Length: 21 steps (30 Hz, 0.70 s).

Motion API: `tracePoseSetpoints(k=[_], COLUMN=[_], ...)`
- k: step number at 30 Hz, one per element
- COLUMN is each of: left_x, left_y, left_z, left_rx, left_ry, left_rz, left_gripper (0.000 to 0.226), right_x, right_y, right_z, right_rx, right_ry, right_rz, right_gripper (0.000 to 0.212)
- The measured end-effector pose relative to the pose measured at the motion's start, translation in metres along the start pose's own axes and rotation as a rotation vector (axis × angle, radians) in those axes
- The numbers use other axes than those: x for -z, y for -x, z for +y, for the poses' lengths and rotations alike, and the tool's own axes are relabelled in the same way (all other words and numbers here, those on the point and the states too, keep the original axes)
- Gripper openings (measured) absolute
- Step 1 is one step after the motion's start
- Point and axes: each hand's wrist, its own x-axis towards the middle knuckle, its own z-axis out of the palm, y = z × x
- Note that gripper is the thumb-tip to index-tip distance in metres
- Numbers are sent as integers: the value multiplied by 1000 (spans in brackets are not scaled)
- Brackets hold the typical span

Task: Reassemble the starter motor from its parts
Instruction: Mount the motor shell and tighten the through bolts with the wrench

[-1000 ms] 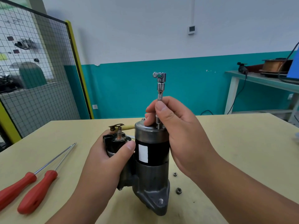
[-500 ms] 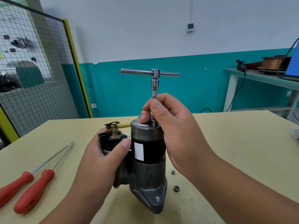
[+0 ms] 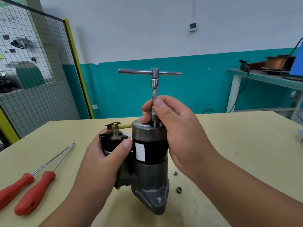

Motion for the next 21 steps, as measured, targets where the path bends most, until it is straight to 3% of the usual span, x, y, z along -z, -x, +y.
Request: tracePoseSetpoints(k=[11, 21], left_x=[-1, -1], left_y=[1, 0], left_z=[2, 2], left_rx=[-6, 1], left_ry=[3, 17], left_rz=[-14, -9], left_gripper=[42, 41], right_x=[-2, 0], right_y=[2, 2], right_z=[-3, -2], right_rx=[21, -30], right_ry=[52, -32], right_rz=[19, 9], right_gripper=[18, 29])
